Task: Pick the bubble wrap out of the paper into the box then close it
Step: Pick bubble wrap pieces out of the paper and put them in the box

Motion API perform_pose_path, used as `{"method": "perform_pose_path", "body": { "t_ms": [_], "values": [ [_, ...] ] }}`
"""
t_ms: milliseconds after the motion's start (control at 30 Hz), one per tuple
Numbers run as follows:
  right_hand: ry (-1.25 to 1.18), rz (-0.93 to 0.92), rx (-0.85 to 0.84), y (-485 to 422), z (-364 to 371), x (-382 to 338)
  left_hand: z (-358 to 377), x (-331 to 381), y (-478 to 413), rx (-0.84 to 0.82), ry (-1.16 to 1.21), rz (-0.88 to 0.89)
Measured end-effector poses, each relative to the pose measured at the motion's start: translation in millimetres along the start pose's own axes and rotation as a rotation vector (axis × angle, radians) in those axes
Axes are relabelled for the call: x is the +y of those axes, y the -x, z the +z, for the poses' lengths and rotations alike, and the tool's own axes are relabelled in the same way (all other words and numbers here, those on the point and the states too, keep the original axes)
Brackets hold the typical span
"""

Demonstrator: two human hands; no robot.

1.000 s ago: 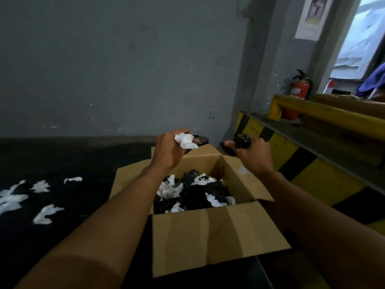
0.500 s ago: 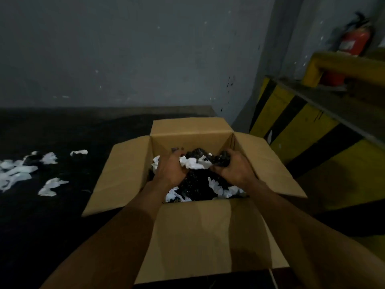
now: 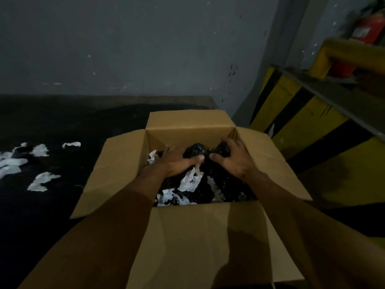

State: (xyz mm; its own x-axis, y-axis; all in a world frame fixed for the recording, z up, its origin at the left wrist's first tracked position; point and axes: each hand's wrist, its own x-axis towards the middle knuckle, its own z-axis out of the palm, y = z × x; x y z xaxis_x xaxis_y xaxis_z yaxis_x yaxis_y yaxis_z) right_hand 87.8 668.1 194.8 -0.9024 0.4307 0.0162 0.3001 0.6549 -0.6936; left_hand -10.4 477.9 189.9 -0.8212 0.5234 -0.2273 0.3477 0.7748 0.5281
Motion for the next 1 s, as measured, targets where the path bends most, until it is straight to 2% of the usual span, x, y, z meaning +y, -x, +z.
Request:
{"method": "perform_pose_path", "body": {
  "t_ms": [267, 500, 700, 1000],
  "values": [
    [-0.007, -0.107, 0.125, 28, -16, -27, -25, 22, 45, 0.332, 0.087, 0.083],
    [-0.017, -0.177, 0.063, 65, 8, -75, -39, -9, 108, 0.613, 0.146, 0.080],
    [-0.032, -0.295, -0.007, 96, 71, -153, -75, -83, 182, 0.725, 0.120, -0.014],
    [-0.034, -0.466, -0.134, 154, 217, -307, -142, -257, 303, 0.871, 0.137, -0.205]
  ]
}}
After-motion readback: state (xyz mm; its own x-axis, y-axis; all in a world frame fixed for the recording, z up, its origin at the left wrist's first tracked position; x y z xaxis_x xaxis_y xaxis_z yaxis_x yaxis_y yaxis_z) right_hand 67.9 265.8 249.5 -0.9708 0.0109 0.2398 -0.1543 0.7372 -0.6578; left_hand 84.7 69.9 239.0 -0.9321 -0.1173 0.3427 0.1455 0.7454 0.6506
